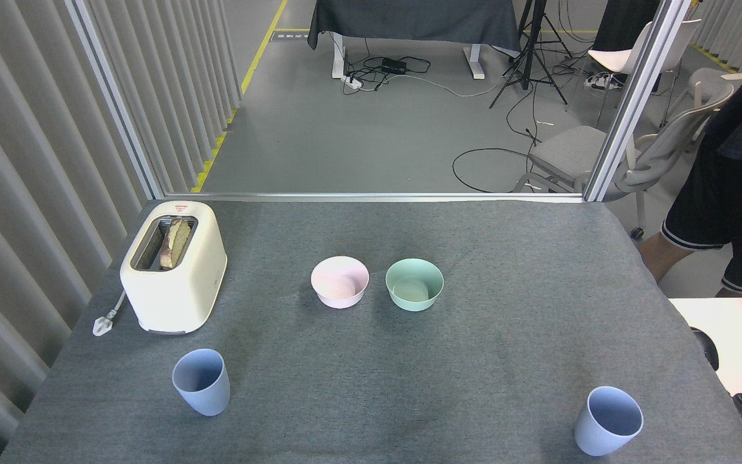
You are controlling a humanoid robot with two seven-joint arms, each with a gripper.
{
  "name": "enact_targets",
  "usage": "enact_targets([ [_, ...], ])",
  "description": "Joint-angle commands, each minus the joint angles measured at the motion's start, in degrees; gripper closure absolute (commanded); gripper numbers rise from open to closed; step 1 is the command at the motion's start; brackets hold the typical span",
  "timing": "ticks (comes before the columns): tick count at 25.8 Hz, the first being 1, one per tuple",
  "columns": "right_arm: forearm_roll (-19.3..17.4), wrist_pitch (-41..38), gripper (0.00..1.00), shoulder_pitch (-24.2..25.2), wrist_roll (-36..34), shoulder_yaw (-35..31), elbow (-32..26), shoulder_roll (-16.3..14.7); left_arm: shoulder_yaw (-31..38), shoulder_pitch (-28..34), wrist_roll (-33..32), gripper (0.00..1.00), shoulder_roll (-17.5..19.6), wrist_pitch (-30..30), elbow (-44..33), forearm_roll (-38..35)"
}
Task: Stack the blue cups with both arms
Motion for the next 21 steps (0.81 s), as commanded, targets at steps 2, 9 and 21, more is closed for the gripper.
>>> enact_targets([
  [2, -0.01, -0.02, 0.00, 0.00, -0.38, 0.04, -0.02, 0.08, -0.08, 0.02, 0.01, 0.00, 0.12, -0.26, -0.02, -0.25],
  [9, -0.01, 0.07, 0.00, 0.09, -0.29, 0.57, 0.07, 0.44, 0.01, -0.07, 0.01, 0.00, -0.15, -0.17, 0.24, 0.28],
  [21, 0.08, 0.16, 0.00, 0.09, -0.20, 0.65, 0.24, 0.88, 0.01, -7.98, -0.25, 0.00, -0.50, 0.27, 7.80, 0.37],
])
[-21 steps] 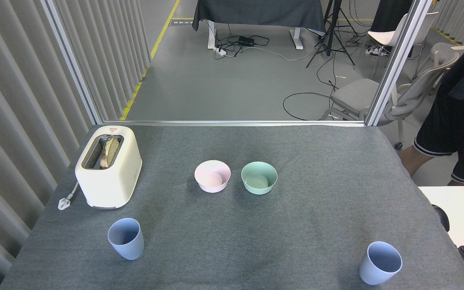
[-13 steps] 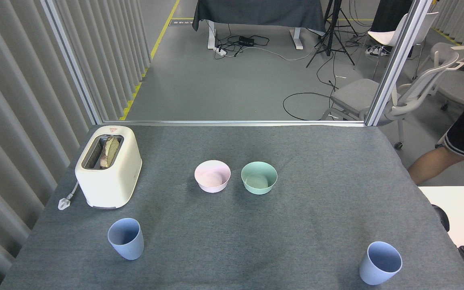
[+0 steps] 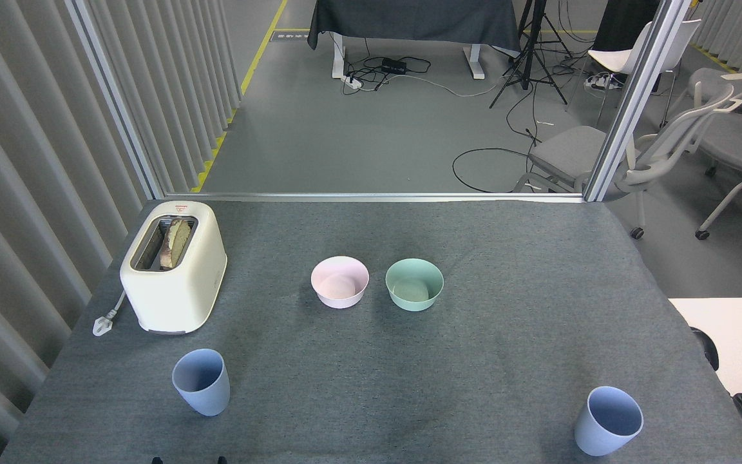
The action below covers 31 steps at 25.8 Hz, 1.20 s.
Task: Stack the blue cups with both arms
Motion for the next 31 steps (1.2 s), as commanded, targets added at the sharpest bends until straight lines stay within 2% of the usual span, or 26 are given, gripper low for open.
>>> enact_targets([
  [1, 0.01, 0.02, 0.00, -0.01, 0.19, 0.00, 0.14, 0.01, 0.07, -3.71, -0.13, 0.00, -0.03, 0.07, 3.71, 0.23],
  [10, 0.18, 0.11, 0.00, -0.18, 0.28, 0.00, 0.49, 0.01, -0.02, -10.39, -0.57, 0.00, -0.12, -0.02, 9.33, 0.23],
  [31, 0.36, 0.28, 0.00, -0.27, 0.46, 1.06, 0.84, 0.71, -0.11, -19.09, -0.66, 0.00, -0.30, -0.46, 18.83, 0.32],
])
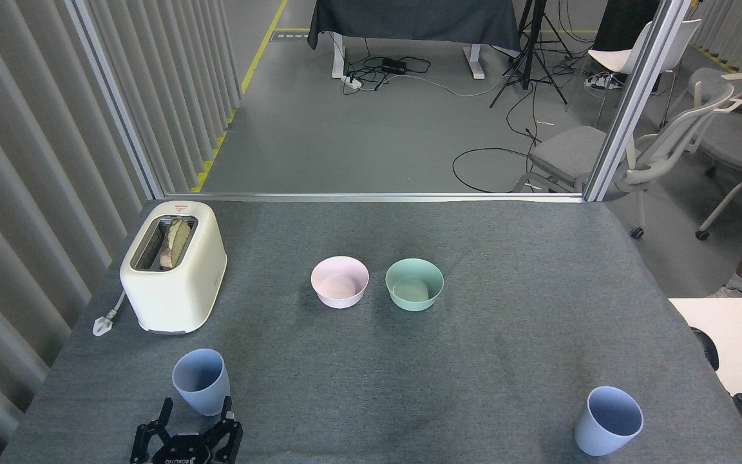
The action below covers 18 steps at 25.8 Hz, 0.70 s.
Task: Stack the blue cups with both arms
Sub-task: 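Reach the left gripper to the blue cup nearest it and grasp it, then carry the blue cup with the left gripper toward the table center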
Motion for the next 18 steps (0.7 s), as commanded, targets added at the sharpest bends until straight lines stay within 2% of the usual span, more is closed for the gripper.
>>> enact_targets([
  [1, 0.02, 0.08, 0.00, 0.02, -0.01, 0.14, 0.05, 0.17, 0.00, -2.18, -0.04, 0.00, 0.00, -0.26, 2.06, 0.01],
  [10, 0.02, 0.08, 0.00, 0.11, -0.01, 0.75, 0.23, 0.34, -0.09, -6.14, -0.04, 0.02, -0.53, -0.88, 6.02, 0.80],
  [14, 0.11, 0.17, 0.00, 0.02, -0.01, 1.11, 0.32, 0.34, -0.44, -5.87, -0.13, 0.44, -0.26, -3.34, 5.49, 0.62],
  [15, 0.11, 0.17, 0.00, 0.11, -0.01, 1.11, 0.32, 0.43, -0.44, -5.79, -0.13, 0.49, -0.18, -3.95, 5.32, 0.62],
  [18, 0.20, 0.17, 0.00, 0.37, -0.01, 1.37, 0.32, 0.78, -0.44, -5.35, -0.13, 0.49, -0.09, -4.66, 2.86, 0.62],
])
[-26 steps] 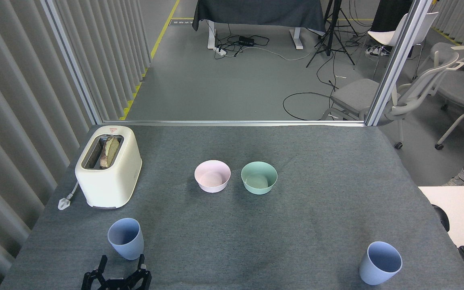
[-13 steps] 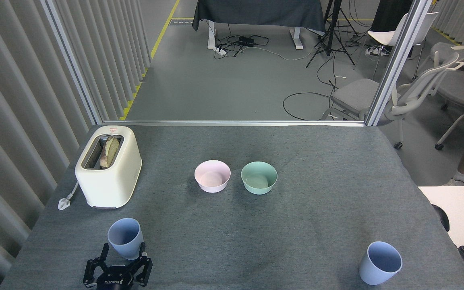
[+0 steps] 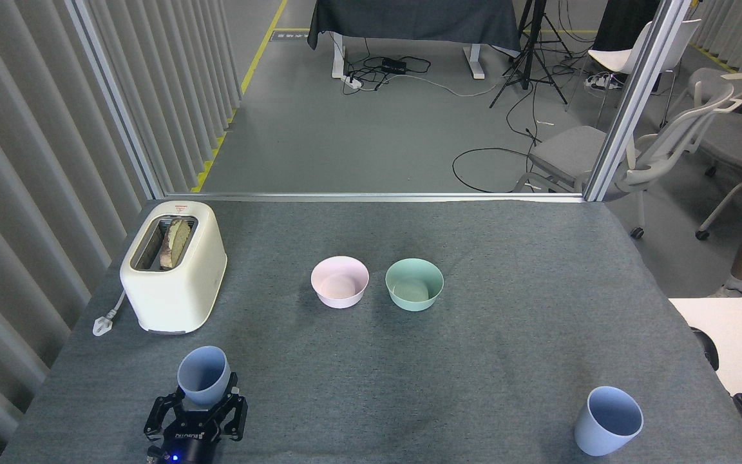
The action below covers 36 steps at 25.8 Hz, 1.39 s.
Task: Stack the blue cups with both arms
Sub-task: 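Carry the blue cup with the left gripper toward the table center, then set the blue cup down, open the left gripper and withdraw it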
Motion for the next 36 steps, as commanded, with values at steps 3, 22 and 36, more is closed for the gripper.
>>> enact_targets([
  [3, 0.70, 0.17, 0.00, 0.34, -0.01, 1.30, 0.27, 0.28, -0.49, 1.81, 0.02, 0.46, -0.14, -3.91, -7.30, -0.17],
  [22, 0.70, 0.96, 0.00, 0.34, -0.19, 2.27, 0.45, 0.28, -21.32, -3.29, -0.60, 0.42, -12.53, -4.53, 0.87, -17.05],
  [36, 0.70, 0.96, 0.00, 0.34, -0.36, 2.36, 0.89, 0.28, -20.97, -3.46, -0.60, 0.29, -12.00, -4.35, 1.75, -16.78],
])
